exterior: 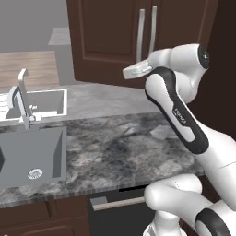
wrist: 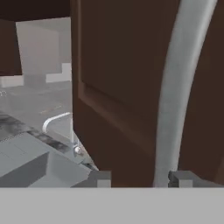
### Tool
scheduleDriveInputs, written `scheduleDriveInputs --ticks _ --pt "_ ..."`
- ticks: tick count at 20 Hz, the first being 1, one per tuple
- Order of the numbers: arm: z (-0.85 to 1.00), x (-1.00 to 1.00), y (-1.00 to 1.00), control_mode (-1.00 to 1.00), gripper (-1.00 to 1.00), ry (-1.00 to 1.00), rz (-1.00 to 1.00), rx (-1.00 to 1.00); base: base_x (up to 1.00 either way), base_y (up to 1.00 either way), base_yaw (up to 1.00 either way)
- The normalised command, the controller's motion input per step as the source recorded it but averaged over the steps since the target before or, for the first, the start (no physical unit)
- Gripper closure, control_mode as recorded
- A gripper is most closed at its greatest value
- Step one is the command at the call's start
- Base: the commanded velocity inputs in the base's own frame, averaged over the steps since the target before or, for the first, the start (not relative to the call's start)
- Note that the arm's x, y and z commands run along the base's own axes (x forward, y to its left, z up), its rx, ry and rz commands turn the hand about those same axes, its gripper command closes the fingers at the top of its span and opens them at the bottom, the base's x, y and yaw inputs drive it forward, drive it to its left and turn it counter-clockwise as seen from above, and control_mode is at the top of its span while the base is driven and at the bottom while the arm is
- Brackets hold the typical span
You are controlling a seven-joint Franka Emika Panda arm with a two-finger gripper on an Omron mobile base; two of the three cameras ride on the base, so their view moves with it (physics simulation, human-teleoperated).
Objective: Open the cabinet. Pick the spray and place it next to the sink. Then close the cabinet.
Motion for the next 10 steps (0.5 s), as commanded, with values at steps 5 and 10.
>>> scheduleDriveInputs --ticks 5,10 --pt "0.30 -1.00 1.00 -1.00 -1.00 0.03 0.21 -0.11 0.00 0.00 0.00" --pt "0.35 -1.00 0.61 -1.00 -1.00 0.01 0.06 -0.11 0.00 0.00 0.00"
